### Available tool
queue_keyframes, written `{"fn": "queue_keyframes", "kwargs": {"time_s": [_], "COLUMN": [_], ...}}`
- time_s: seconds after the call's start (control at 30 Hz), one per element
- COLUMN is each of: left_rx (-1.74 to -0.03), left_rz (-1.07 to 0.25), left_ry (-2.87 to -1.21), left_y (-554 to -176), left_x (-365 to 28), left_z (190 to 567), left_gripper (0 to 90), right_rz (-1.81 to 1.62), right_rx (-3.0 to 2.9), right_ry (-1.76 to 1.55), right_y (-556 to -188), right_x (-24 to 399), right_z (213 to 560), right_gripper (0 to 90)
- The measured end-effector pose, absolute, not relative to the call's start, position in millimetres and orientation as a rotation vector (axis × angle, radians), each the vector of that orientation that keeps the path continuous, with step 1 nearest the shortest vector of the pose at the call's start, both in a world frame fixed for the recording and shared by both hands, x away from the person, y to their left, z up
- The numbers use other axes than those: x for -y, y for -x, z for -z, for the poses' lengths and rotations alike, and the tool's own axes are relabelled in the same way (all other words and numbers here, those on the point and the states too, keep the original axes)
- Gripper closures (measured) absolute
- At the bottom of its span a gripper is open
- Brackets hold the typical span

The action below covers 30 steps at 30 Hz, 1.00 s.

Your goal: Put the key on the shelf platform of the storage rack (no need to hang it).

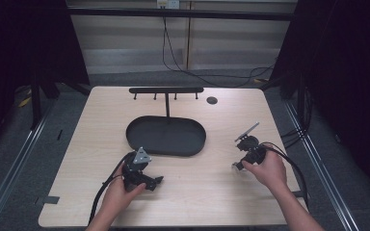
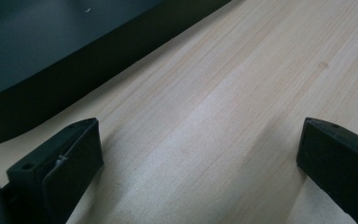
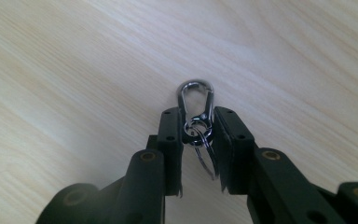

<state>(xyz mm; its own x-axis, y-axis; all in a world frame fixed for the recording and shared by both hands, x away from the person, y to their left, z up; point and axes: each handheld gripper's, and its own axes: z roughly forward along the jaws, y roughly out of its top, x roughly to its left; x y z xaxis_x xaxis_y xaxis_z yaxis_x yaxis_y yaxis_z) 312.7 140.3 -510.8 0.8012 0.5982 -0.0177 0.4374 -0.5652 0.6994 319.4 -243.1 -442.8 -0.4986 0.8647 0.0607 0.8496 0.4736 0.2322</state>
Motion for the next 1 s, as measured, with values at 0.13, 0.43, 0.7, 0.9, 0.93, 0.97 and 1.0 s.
{"fn": "queue_keyframes", "kwargs": {"time_s": [0.13,0.43,0.7,0.9,0.93,0.97,1.0], "left_rx": [-0.760,-0.763,-0.763,-0.762,-0.762,-0.763,-0.762], "left_rz": [-0.288,-0.285,-0.285,-0.286,-0.286,-0.285,-0.286], "left_ry": [-2.262,-2.259,-2.258,-2.259,-2.259,-2.259,-2.259], "left_y": [-313,-313,-313,-313,-313,-313,-313], "left_x": [-140,-140,-140,-140,-140,-140,-140], "left_z": [511,511,511,511,511,511,511], "left_gripper": [0.0,0.0,0.0,0.0,0.0,0.0,0.0], "right_rz": [-0.375,-0.373,-0.398,-0.403,-0.393,-0.401,-0.399], "right_rx": [-2.653,-2.676,-2.686,-2.681,-2.679,-2.681,-2.687], "right_ry": [-1.504,-1.469,-1.449,-1.431,-1.425,-1.426,-1.418], "right_y": [-322,-329,-334,-337,-338,-338,-339], "right_x": [235,219,209,204,202,201,199], "right_z": [435,422,415,409,407,407,406], "right_gripper": [73.4,73.4,73.4,73.4,73.4,73.4,73.4]}}
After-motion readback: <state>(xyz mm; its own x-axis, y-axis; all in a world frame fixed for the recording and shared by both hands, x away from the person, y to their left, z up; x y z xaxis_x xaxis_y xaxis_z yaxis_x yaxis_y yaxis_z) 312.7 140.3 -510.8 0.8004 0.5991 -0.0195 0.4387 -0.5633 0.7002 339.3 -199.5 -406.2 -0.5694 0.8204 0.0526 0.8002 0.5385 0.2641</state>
